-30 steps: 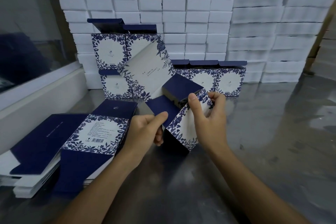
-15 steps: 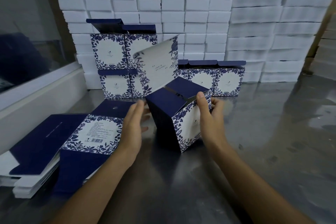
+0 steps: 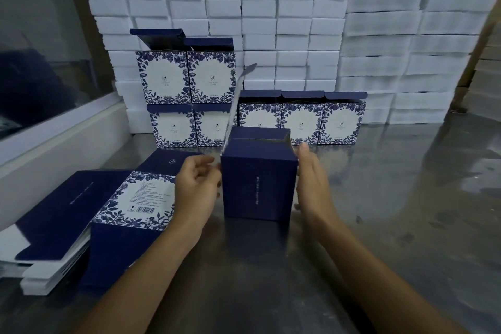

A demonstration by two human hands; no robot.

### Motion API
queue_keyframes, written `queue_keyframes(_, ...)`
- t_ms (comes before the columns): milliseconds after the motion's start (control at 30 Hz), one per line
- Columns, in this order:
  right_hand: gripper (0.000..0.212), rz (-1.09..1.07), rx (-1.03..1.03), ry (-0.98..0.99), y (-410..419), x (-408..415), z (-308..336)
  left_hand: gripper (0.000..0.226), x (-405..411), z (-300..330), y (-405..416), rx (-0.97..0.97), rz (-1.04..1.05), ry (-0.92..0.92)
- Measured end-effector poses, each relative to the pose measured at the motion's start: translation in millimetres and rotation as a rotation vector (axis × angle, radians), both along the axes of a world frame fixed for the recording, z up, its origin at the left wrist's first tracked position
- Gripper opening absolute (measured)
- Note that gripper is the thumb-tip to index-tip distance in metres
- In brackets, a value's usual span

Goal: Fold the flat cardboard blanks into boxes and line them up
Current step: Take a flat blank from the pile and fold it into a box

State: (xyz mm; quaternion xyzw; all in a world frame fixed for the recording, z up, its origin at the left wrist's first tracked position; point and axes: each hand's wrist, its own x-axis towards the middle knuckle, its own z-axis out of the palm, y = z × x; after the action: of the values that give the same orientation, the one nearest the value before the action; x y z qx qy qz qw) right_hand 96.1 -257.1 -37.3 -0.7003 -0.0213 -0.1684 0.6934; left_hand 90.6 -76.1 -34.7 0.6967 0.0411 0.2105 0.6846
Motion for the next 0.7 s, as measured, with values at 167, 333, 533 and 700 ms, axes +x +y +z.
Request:
queue_keyframes(167, 0.061, 0.112, 0.149, 0.052, -1, 1, -2, 0.056, -5, 2, 0, -0.024, -0.132, -0.039)
queue_keyframes(333, 0.055, -0.035, 0.097, -0.027, -4, 3, -2, 0.082, -6, -1, 0, 0.017, -0.262, -0.078)
queue_keyframes(533, 0.016, -0.163, 0.081, -0.15, -10, 2, 6, 0.088, -7, -4, 1, 0.273, -0.131, -0.237)
queue_keyframes(700, 0.032, -0.069, 0.125, -0.132, -7, -2, 10, 0.073, -11, -3, -1, 0.561, -0.07, -0.387)
